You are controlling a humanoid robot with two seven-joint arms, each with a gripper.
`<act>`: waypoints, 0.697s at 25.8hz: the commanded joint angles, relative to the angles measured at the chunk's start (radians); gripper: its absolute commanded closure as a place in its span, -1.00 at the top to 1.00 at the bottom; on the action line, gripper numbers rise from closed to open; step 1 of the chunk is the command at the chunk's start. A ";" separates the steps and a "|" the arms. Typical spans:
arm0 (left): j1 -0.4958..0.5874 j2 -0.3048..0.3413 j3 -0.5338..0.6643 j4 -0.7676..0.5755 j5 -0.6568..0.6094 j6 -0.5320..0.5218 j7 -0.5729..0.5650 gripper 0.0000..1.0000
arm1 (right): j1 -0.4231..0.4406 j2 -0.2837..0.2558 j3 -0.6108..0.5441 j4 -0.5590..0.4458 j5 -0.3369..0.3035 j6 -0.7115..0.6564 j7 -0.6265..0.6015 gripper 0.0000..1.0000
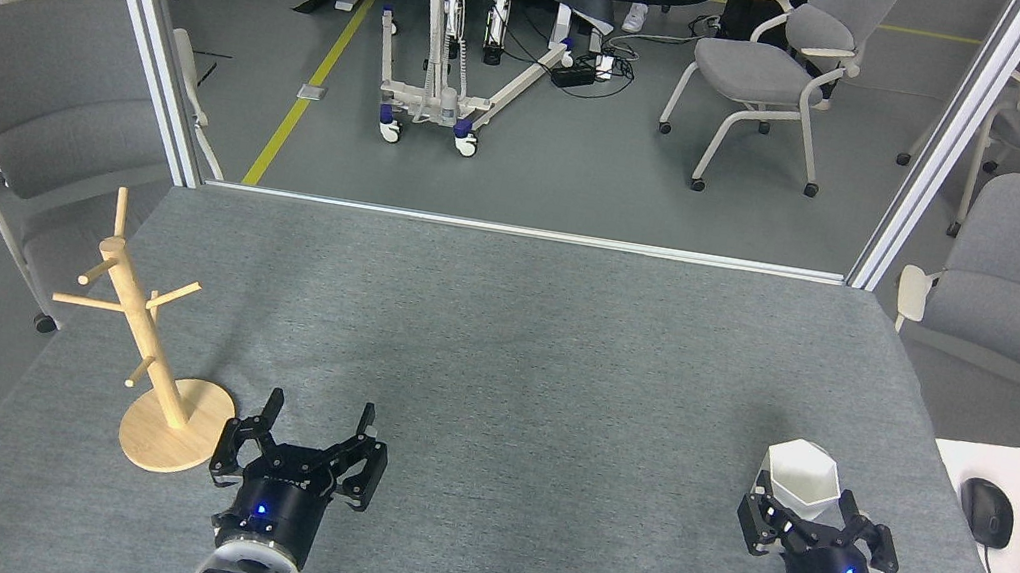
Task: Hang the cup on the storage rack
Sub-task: 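Close the right gripper on the white cup rim and lift it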
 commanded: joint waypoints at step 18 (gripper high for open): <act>-0.007 -0.004 -0.004 0.001 0.000 0.002 0.001 0.99 | -0.130 -0.008 0.000 0.172 0.001 0.000 0.001 1.00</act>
